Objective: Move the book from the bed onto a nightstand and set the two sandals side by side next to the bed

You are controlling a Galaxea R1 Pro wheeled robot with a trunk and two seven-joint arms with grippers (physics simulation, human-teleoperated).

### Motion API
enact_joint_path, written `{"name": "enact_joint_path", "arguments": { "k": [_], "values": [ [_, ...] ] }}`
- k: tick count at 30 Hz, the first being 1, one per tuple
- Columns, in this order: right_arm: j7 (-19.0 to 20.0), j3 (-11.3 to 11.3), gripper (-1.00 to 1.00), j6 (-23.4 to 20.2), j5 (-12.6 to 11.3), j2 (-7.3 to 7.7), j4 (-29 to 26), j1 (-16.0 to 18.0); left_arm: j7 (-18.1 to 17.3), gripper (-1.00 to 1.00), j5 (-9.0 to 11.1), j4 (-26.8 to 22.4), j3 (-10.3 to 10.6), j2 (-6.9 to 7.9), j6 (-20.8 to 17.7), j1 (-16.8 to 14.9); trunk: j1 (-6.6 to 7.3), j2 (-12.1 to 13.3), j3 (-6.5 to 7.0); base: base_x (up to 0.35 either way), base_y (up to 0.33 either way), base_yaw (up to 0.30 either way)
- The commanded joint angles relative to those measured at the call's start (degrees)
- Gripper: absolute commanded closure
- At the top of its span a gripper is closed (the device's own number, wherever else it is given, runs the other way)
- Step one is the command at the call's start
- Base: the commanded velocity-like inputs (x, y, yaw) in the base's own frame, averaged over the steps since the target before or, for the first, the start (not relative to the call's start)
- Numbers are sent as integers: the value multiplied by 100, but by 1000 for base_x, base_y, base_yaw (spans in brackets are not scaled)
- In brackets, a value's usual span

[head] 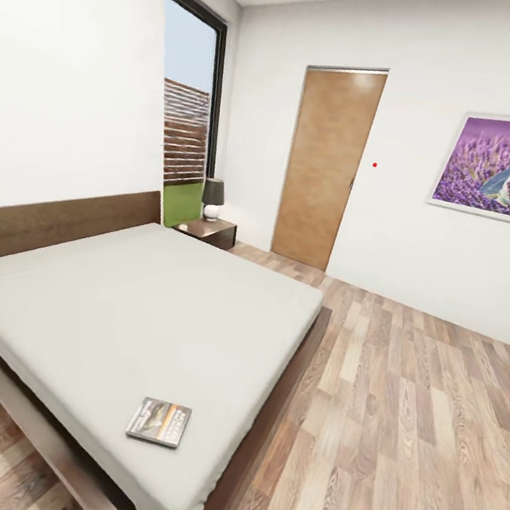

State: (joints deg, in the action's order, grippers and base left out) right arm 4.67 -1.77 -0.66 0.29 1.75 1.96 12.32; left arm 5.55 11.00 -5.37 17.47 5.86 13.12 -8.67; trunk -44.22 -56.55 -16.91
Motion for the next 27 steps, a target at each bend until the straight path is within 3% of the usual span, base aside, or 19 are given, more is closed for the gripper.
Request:
{"name": "enact_joint_path", "arguments": {
  "k": [1, 9, 27],
  "values": [
    [17, -17, -100, 6, 1, 1, 10, 7, 17, -100, 50, 1, 50, 0, 15, -3, 0, -5, -7, 0, 121, -13],
    [17, -17, -100, 110, -20, 8, 14, 7, 17, -100, 49, 3, 47, 2, 15, -3, 0, -5, -7, 0, 211, -108],
    [17, -17, -100, 135, -28, 9, 15, 7, 17, -100, 51, 4, 48, 5, 15, -3, 0, -5, -7, 60, 261, -261]
  ]
}}
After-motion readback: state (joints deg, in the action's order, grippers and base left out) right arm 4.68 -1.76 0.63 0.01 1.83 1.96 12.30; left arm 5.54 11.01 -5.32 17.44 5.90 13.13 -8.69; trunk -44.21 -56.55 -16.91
